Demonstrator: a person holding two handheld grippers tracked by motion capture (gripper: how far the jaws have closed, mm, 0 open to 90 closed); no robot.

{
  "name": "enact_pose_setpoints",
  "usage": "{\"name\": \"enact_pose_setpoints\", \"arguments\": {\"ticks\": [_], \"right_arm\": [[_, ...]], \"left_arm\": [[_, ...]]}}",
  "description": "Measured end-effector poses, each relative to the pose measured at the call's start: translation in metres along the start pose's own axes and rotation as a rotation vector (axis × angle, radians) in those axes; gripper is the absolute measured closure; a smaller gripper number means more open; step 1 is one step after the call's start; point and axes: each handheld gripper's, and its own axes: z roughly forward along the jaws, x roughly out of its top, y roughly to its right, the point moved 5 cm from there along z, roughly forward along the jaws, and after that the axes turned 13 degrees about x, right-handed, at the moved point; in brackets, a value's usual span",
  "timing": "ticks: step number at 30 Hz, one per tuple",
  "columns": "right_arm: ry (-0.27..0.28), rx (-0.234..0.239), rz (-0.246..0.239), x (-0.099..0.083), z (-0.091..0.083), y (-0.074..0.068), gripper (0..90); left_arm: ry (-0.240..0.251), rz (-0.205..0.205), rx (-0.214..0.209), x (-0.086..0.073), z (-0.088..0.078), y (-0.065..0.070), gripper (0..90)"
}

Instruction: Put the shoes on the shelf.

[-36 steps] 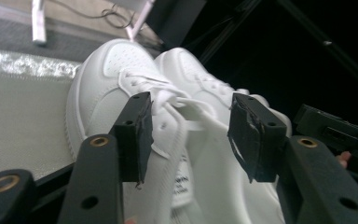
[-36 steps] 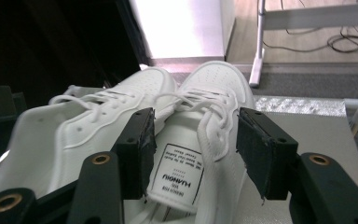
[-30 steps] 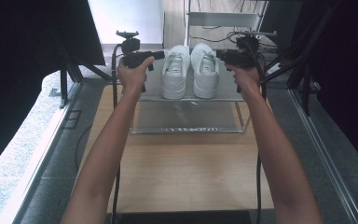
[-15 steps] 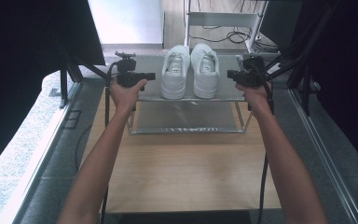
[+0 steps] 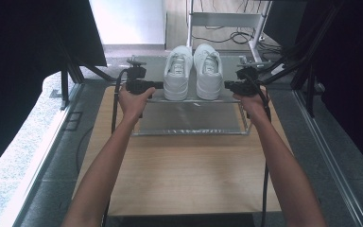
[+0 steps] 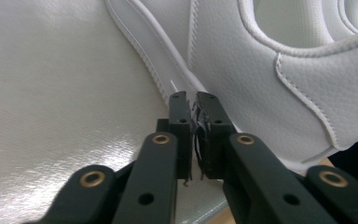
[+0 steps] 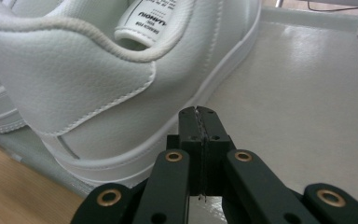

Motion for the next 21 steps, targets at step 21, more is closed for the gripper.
{"name": "enact_pose_setpoints", "arguments": {"ticks": [21], "right_arm": [[-0.056,0.01,-0.061,0.001,0.016,-0.01,90.0]], "left_arm": [[-0.006,-0.058,-0.047,-0.004,0.007,0.017,89.9]]}}
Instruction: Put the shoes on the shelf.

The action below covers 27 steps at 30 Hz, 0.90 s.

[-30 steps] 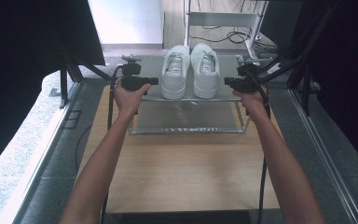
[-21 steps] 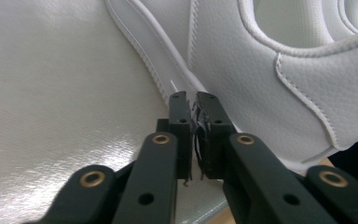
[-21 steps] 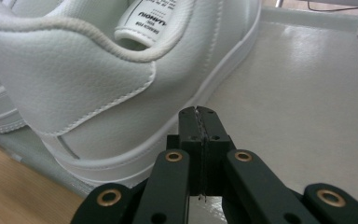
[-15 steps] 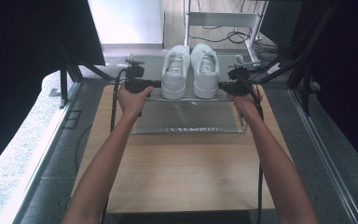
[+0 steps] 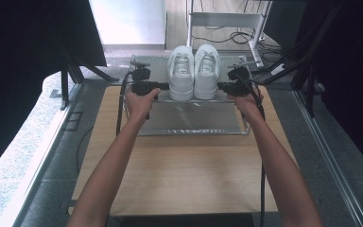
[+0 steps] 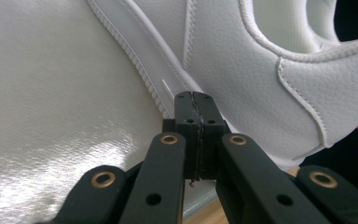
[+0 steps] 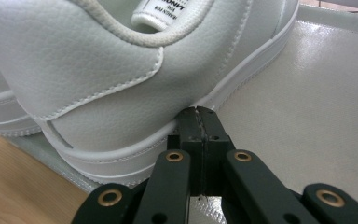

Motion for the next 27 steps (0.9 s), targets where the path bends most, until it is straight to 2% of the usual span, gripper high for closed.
{"name": "enact_pose_setpoints", "arguments": {"ticks": [2,4,6,10,17,19,23,24,27], "right_arm": [[0.009,0.014,0.013,0.0,0.0,0.001,90.0],[0.01,0.016,0.012,-0.001,0.0,0.001,90.0],[0.011,0.011,0.009,-0.001,0.0,0.0,90.0],[0.034,0.019,0.019,-0.001,-0.003,0.001,90.0],[0.071,0.03,0.015,0.002,-0.014,-0.001,89.6],[0.083,0.033,0.011,0.002,-0.019,-0.001,85.4],[0.113,0.04,0.006,0.0,-0.028,-0.003,83.1],[0.117,0.04,0.006,-0.001,-0.03,-0.003,82.2],[0.126,0.047,0.007,-0.003,-0.034,-0.004,81.1]], "left_arm": [[0.001,0.004,0.004,0.0,0.0,0.0,89.9],[-0.002,-0.006,-0.015,-0.001,0.0,-0.003,89.5],[-0.001,-0.011,-0.019,-0.001,0.0,-0.005,85.9],[0.015,0.007,-0.009,-0.001,0.0,-0.006,81.7],[0.056,-0.012,-0.024,-0.001,-0.004,-0.011,64.4],[0.077,-0.01,-0.036,0.001,-0.01,-0.01,61.3],[0.098,0.013,-0.033,0.0,-0.018,-0.008,54.2],[0.117,0.035,-0.02,-0.001,-0.023,-0.008,53.1],[0.126,0.038,-0.034,-0.003,-0.029,-0.008,51.9]]}}
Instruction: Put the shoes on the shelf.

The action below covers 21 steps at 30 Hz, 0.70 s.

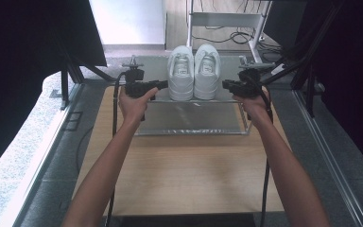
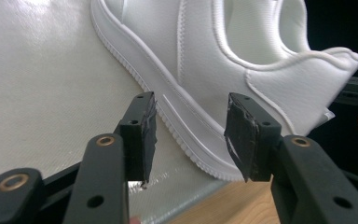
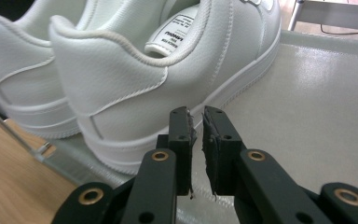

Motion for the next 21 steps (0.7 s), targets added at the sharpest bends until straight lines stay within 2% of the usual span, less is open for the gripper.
{"name": "enact_pose_setpoints", "arguments": {"ticks": [4,5,6,7,13,14,15,16,18,19,21], "right_arm": [[0.02,0.028,-0.001,-0.006,-0.012,-0.006,79.8],[0.028,0.051,-0.005,-0.011,-0.018,-0.009,78.4],[0.03,0.057,-0.009,-0.014,-0.021,-0.01,77.4],[0.035,0.058,-0.014,-0.017,-0.024,-0.011,77.0],[0.065,0.064,-0.041,-0.034,-0.039,-0.015,70.2],[0.075,0.063,-0.05,-0.038,-0.042,-0.016,69.1],[0.082,0.069,-0.058,-0.042,-0.045,-0.018,67.1],[0.092,0.078,-0.064,-0.047,-0.048,-0.021,64.9],[0.108,0.084,-0.071,-0.051,-0.051,-0.023,62.7],[0.127,0.097,-0.077,-0.063,-0.057,-0.027,60.3],[0.126,0.101,-0.089,-0.076,-0.061,-0.031,57.9]], "left_arm": [[0.01,0.02,-0.015,-0.002,-0.013,0.0,49.8],[-0.001,0.039,-0.047,-0.005,-0.02,-0.001,48.8],[-0.001,0.039,-0.047,-0.005,-0.02,-0.001,48.0],[0.002,0.062,-0.045,-0.009,-0.028,-0.003,47.8],[0.031,0.104,-0.088,-0.028,-0.052,-0.002,43.8],[0.031,0.104,-0.088,-0.028,-0.052,-0.002,43.3],[0.023,0.12,-0.115,-0.038,-0.059,-0.001,42.2],[0.021,0.128,-0.121,-0.043,-0.063,-0.001,40.7],[0.025,0.137,-0.119,-0.048,-0.067,-0.001,40.3],[0.036,0.143,-0.122,-0.06,-0.074,-0.003,39.9],[0.04,0.148,-0.126,-0.071,-0.078,-0.004,39.0]]}}
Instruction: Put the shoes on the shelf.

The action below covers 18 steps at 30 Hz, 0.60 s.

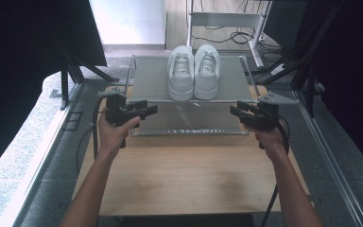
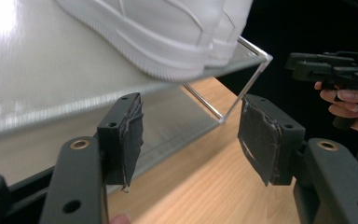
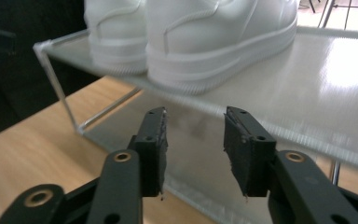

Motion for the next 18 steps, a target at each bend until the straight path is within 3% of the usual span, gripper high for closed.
{"name": "enact_pose_setpoints", "arguments": {"ticks": [2,5,9,15,18], "right_arm": [[0.004,0.003,-0.002,-0.01,-0.004,-0.004,56.4],[0.004,0.016,-0.002,-0.028,-0.011,-0.011,54.4],[0.009,0.032,0.018,-0.047,-0.018,-0.015,51.9],[-0.016,0.021,0.023,-0.062,-0.019,-0.017,48.2],[-0.008,0.015,0.026,-0.061,-0.019,-0.018,47.4]], "left_arm": [[0.003,-0.001,0.002,-0.007,-0.002,0.0,39.0],[0.008,-0.002,0.013,-0.033,-0.011,-0.001,38.8],[-0.003,-0.002,0.014,-0.05,-0.017,-0.003,38.0],[-0.037,-0.01,0.018,-0.065,-0.017,-0.004,37.2],[-0.027,-0.026,0.018,-0.067,-0.018,-0.005,36.6]]}}
